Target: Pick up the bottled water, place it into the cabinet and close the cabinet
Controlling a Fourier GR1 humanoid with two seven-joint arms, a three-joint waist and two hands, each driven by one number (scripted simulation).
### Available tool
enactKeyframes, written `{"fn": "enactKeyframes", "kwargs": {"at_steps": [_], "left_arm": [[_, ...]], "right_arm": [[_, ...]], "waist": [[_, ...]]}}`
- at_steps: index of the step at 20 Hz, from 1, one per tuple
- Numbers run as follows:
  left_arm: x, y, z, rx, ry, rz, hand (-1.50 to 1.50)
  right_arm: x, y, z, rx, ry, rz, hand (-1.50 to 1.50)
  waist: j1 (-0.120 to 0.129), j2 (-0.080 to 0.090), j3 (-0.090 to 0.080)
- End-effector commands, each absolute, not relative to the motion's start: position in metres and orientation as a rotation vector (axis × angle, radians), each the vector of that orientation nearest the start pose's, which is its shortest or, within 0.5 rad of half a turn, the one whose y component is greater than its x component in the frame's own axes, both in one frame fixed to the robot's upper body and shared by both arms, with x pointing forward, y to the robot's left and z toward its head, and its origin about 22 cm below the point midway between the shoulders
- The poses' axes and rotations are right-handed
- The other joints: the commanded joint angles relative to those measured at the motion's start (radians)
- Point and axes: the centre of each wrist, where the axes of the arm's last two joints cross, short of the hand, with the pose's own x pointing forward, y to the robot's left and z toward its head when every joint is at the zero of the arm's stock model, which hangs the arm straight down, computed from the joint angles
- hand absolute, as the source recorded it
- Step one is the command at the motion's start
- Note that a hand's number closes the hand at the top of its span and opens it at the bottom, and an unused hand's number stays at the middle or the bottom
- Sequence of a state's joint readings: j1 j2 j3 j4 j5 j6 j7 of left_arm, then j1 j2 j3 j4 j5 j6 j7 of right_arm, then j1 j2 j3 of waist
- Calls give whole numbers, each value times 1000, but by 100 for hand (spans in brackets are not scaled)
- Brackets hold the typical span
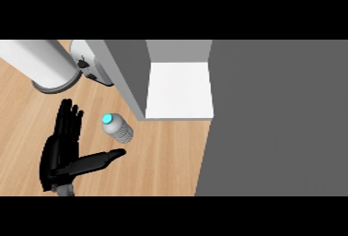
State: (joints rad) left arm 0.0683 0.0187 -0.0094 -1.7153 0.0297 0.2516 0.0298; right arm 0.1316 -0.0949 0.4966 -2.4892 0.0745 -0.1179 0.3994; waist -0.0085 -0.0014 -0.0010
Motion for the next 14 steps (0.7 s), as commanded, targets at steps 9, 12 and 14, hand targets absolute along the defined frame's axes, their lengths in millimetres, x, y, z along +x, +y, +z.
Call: {"fn": "enactKeyframes", "kwargs": {"at_steps": [9,12,14], "left_arm": [[239,273,-49,171,-1516,261,-150],[246,267,-76,163,-1523,260,-150],[240,263,-94,149,-1520,243,-150]], "right_arm": [[104,-164,176,213,-1994,229,-150],[111,-177,182,187,-1983,244,-150],[96,-177,197,215,-1997,199,-150]], "waist": [[-3,-1,0],[-4,2,0],[-7,1,-1]]}}
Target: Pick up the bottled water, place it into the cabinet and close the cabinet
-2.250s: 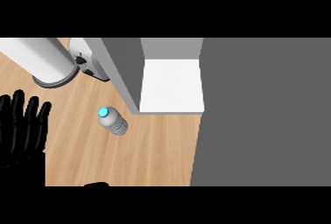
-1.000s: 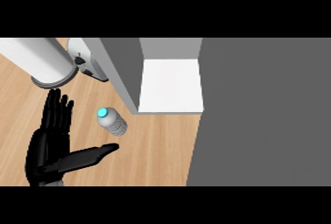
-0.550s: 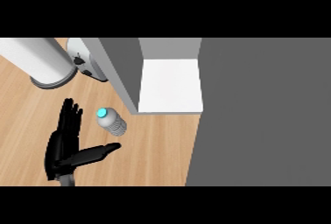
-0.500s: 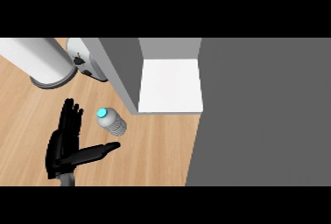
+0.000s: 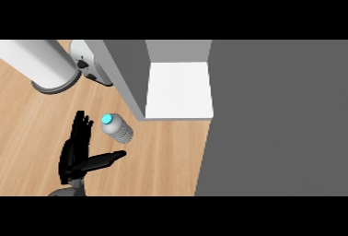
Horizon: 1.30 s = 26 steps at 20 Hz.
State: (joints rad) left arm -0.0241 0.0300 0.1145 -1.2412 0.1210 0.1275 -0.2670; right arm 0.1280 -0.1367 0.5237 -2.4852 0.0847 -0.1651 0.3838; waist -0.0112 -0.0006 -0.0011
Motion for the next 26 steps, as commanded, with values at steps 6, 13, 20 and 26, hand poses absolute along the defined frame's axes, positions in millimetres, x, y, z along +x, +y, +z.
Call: {"fn": "enactKeyframes", "kwargs": {"at_steps": [6,13,20,26], "left_arm": [[250,264,-118,139,-1532,299,-150],[253,264,-146,132,-1550,308,-150],[253,263,-157,169,-1590,383,-150],[270,243,-153,122,-1663,375,150]], "right_arm": [[96,-181,193,197,-2004,206,-150],[104,-177,196,191,-1979,232,-150],[94,-177,191,204,-2005,222,-150],[108,-169,197,203,-1987,217,-150]], "waist": [[-6,0,0],[-9,3,-1],[-19,3,-1],[-4,2,-1]]}}
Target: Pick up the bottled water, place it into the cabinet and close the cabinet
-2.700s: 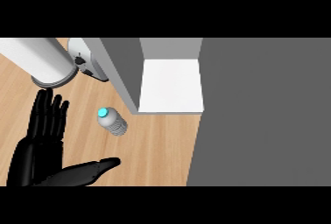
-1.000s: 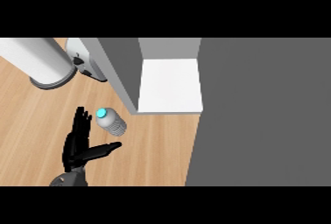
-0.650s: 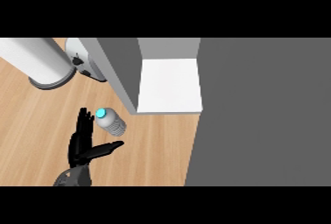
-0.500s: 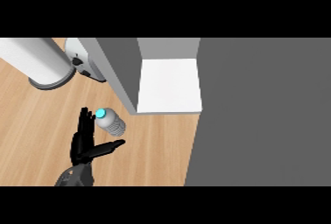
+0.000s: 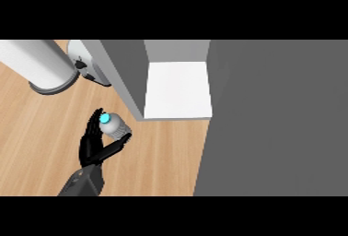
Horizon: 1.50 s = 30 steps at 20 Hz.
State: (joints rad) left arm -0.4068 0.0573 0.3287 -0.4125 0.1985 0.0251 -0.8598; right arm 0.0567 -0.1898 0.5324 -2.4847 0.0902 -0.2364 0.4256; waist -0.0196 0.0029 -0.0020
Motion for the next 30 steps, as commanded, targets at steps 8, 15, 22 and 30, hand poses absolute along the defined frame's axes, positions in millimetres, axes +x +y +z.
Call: {"fn": "enactKeyframes", "kwargs": {"at_steps": [8,15,22,30], "left_arm": [[288,253,-139,130,-1766,90,150],[280,219,-148,168,-1861,-3,150],[294,213,-131,-67,-1921,-88,150],[316,164,-79,-230,-1896,15,150]], "right_arm": [[119,-169,186,208,-1976,242,-150],[109,-179,184,216,-1980,224,-150],[108,-171,193,215,-1968,214,-150],[99,-173,180,233,-1946,206,-150]], "waist": [[3,-2,1],[2,-3,2],[18,-7,1],[13,-15,3]]}}
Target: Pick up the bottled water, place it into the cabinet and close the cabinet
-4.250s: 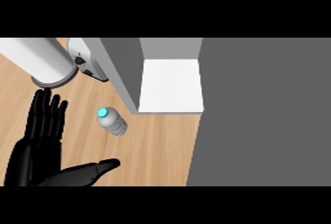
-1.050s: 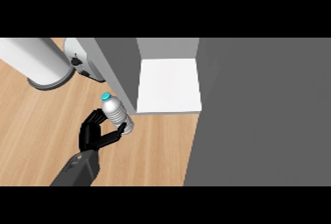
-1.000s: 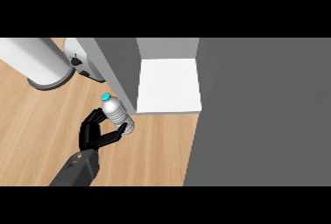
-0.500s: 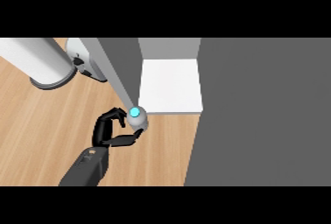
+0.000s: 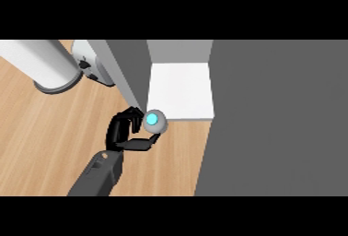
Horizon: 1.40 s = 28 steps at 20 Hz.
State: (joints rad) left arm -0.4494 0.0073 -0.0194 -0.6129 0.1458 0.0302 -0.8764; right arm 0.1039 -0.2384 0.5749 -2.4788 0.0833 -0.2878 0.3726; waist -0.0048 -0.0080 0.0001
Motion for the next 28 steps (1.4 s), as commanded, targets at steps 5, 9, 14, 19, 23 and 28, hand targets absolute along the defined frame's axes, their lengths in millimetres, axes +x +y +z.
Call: {"fn": "enactKeyframes", "kwargs": {"at_steps": [5,9,14,19,23,28], "left_arm": [[324,144,-46,-250,-1881,31,150],[331,122,-19,-247,-1865,39,150],[332,91,2,-195,-1861,38,150],[341,66,20,-116,-1862,-20,150],[351,63,32,-126,-1803,4,150],[367,69,22,-70,-1751,68,150]], "right_arm": [[104,-171,183,197,-1991,229,-150],[98,-180,181,218,-1954,190,-150],[97,-179,179,228,-1966,211,-150],[102,-177,171,233,-1977,213,-150],[101,-187,179,233,-1976,201,-150],[93,-189,180,227,-1973,199,-150]], "waist": [[-1,0,0],[-14,2,0],[-31,5,0],[-21,9,0],[-13,9,0],[-26,10,0]]}}
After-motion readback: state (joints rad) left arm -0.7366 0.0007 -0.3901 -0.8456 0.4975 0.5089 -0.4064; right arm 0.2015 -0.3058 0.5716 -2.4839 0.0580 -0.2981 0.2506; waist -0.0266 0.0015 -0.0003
